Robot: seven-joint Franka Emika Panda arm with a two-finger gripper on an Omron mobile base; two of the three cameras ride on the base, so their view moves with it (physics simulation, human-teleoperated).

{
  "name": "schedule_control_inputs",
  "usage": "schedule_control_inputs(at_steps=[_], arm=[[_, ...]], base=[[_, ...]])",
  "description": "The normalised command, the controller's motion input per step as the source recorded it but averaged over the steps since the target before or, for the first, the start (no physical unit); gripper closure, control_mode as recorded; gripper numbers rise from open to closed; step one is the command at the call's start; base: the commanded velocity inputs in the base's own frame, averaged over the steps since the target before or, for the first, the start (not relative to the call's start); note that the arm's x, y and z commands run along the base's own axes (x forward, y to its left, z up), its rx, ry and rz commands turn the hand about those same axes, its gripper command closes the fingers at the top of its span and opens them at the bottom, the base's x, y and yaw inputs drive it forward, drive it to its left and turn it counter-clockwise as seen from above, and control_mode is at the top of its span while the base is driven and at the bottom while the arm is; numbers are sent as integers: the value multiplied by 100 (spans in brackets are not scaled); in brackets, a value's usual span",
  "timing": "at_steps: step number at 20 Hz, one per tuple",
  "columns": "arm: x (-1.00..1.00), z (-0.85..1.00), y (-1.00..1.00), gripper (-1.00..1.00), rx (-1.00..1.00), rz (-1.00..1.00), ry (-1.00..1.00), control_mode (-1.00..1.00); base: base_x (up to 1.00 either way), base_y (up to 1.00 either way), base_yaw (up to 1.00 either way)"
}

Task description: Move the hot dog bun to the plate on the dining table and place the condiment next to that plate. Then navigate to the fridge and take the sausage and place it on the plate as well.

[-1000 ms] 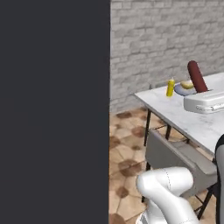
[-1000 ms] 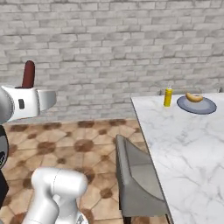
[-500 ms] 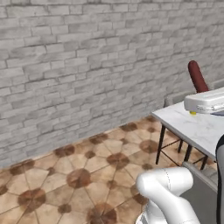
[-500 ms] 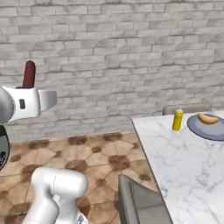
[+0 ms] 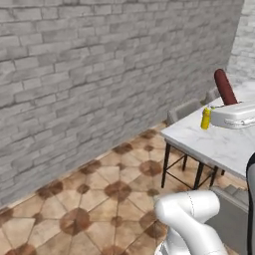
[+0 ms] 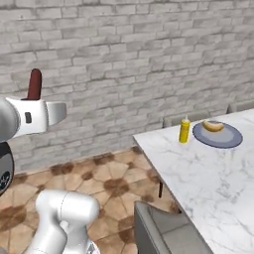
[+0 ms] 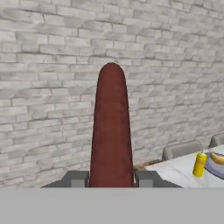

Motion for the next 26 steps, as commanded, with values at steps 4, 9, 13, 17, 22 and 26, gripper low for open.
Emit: schedule_control_inputs(at_steps=[4,9,13,17,22,26], arm=[[0,0,0,100,0,0,0,100],[0,0,0,100,0,0,0,100],[0,0,0,100,0,0,0,100],[0,0,0,100,0,0,0,100],[0,0,0,100,0,0,0,100],[0,0,0,100,0,0,0,100]], base=[[78,62,-50],[56,67,-64],[49,81,-58],[39,98,-49],[40,96,-49],[52,75,-60]])
